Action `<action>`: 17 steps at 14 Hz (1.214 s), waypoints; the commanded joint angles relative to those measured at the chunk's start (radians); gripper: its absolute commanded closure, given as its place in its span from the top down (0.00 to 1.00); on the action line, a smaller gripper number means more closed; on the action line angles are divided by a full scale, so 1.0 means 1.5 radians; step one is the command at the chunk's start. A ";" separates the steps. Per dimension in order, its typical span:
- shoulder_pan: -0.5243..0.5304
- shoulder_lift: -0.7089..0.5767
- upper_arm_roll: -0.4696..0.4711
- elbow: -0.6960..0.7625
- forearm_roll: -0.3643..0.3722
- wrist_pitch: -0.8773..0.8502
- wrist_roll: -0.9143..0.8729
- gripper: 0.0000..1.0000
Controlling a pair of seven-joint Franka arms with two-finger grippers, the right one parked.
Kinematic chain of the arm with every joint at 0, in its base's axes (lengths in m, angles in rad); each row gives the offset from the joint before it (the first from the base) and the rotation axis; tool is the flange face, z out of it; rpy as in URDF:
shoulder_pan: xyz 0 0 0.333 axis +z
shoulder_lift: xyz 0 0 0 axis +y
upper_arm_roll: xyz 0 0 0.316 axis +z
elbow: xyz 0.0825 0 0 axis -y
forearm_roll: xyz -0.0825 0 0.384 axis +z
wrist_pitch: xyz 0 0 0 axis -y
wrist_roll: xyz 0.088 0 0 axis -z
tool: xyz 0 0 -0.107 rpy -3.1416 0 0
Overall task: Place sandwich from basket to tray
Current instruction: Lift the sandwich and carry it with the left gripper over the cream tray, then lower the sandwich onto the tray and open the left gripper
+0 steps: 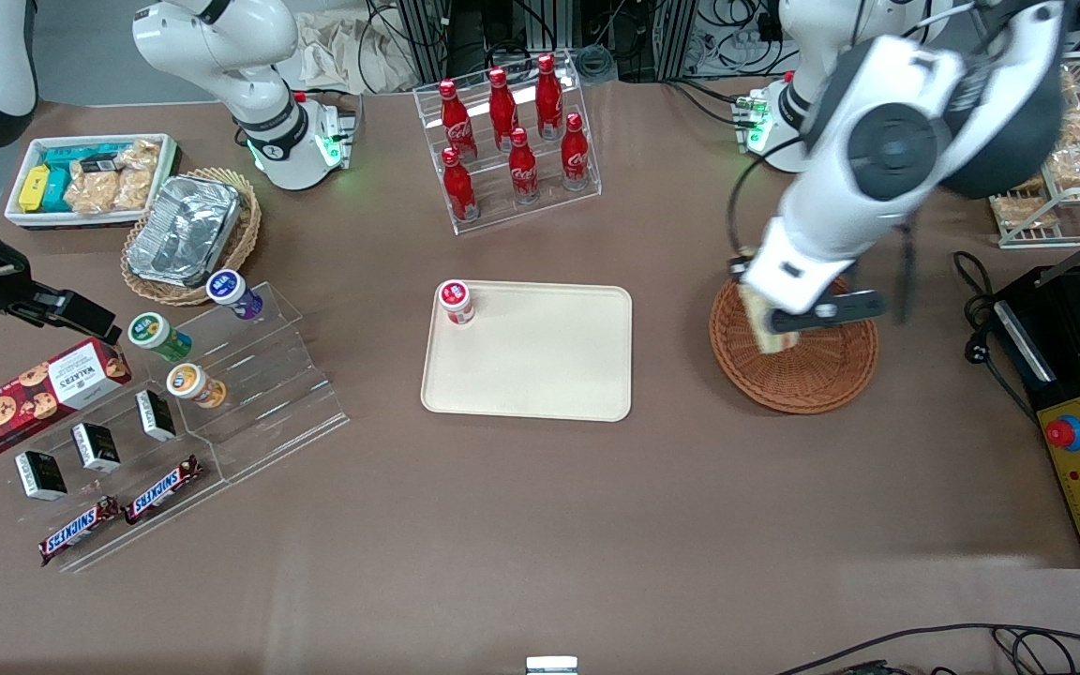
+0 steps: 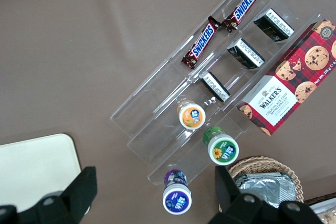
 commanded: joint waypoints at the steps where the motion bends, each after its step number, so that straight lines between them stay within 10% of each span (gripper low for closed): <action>1: -0.039 0.055 -0.050 -0.006 0.031 0.089 -0.054 0.06; 5: -0.124 0.168 -0.049 -0.008 0.120 0.203 -0.177 0.00; 13: -0.160 0.280 -0.048 -0.038 0.129 0.406 -0.168 0.00; 15: -0.160 0.292 -0.048 -0.039 0.163 0.416 -0.180 0.24; 17: -0.158 0.286 -0.048 -0.058 0.174 0.416 -0.180 0.98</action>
